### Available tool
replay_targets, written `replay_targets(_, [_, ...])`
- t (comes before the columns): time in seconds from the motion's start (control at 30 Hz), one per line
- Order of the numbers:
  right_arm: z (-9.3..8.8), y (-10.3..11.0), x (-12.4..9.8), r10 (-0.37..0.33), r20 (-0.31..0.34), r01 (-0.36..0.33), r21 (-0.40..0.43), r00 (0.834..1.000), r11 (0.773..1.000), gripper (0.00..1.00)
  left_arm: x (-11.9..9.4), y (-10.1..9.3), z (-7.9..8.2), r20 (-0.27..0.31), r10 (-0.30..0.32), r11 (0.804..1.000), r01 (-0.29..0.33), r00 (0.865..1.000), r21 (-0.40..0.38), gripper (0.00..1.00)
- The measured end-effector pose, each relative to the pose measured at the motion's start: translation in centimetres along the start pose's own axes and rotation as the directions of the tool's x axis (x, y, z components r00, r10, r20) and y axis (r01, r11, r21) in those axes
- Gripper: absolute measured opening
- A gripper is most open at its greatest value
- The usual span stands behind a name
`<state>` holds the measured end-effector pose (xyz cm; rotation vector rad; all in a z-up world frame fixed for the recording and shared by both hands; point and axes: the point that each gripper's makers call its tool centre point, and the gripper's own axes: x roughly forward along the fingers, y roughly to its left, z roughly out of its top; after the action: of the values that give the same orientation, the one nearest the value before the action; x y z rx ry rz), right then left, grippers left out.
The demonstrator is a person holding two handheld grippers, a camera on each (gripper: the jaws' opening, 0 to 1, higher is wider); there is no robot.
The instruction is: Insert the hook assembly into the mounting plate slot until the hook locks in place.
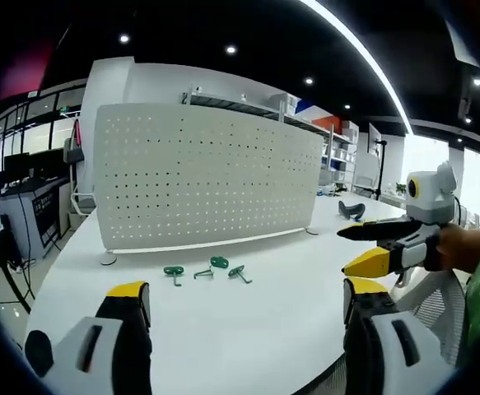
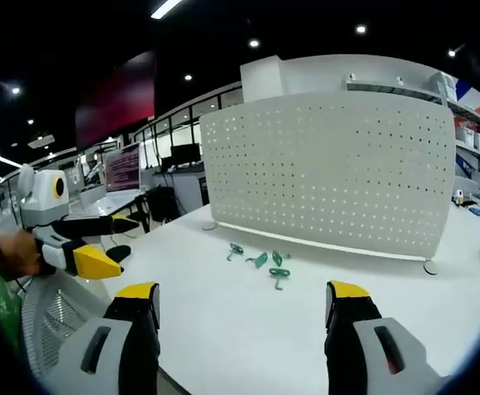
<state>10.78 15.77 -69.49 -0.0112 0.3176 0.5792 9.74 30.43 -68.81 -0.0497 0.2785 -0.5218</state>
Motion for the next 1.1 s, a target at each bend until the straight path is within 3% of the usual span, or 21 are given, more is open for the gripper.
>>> replay_targets(1.1, [-0.40,0.13,0.23,0.013,-0.022,-0.013,0.000,1.000,1.000,0.84,0.57,-0.55,-0.87,-0.018,-0.013,1.000,0.013,1.000,0.015,0.97])
